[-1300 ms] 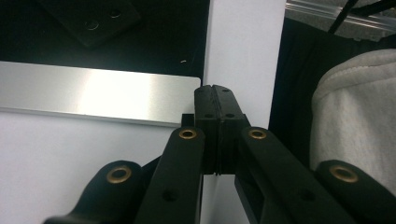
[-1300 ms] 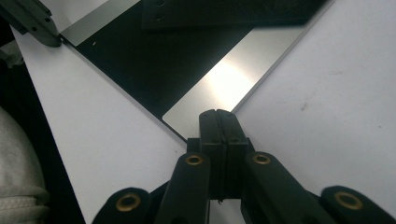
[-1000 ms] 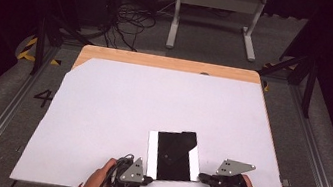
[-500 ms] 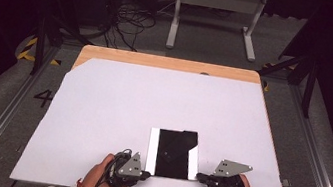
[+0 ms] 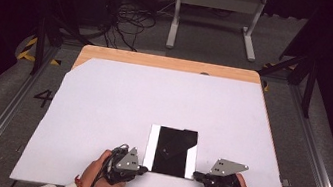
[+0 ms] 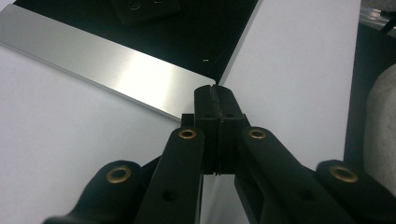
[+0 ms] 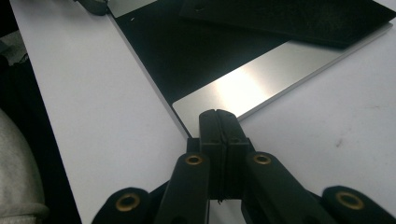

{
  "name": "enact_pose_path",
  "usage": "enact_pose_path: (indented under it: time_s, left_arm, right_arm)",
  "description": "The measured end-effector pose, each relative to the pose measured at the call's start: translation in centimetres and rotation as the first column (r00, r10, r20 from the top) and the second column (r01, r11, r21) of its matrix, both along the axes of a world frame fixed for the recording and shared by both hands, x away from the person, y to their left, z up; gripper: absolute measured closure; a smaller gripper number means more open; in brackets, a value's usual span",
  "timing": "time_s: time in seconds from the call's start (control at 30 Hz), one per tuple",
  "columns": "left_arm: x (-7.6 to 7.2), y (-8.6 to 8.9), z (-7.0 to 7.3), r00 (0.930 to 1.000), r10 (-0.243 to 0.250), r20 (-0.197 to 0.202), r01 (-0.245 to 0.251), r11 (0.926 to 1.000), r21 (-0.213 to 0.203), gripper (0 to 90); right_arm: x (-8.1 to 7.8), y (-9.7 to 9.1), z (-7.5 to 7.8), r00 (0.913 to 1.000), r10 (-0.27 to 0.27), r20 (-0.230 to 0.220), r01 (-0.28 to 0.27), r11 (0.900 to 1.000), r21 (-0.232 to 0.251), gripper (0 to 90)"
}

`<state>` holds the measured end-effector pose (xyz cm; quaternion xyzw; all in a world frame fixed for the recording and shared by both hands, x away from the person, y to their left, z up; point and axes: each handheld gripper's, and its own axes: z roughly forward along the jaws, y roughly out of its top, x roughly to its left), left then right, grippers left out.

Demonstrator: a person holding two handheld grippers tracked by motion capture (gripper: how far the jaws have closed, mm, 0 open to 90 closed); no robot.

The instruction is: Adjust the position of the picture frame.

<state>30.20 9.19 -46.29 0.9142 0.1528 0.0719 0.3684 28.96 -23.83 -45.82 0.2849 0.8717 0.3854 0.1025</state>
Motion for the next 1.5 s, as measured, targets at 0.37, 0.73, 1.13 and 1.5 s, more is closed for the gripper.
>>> enact_pose_path:
  time_s: [0.37, 0.73, 1.13, 1.5]
  left_arm:
    - [0.1, 0.2, -0.1, 0.9998, 0.022, 0.003, -0.022, 0.9997, -0.009, 89.9]
    - [-0.1, 0.2, -0.2, 0.9991, 0.043, 0.002, -0.043, 0.9989, -0.021, 89.8]
    - [-0.1, 0.3, -0.3, 0.9984, 0.056, -0.011, -0.056, 0.9978, -0.036, 89.8]
    - [0.0, 0.1, -0.2, 0.9983, 0.058, 0.006, -0.058, 0.9982, -0.017, 89.9]
  right_arm:
    - [1.0, 0.1, 0.4, 0.9999, -0.006, 0.015, 0.007, 0.9995, -0.03, 90.0]
    - [6.7, -2.0, 1.7, 0.9832, -0.15, 0.104, 0.147, 0.9886, 0.031, 90.0]
    - [11.9, 0.2, 0.8, 0.9691, -0.203, 0.14, 0.205, 0.9787, -0.003, 90.0]
    - [12.7, 0.5, 0.1, 0.9701, -0.2, 0.138, 0.205, 0.9783, -0.026, 90.0]
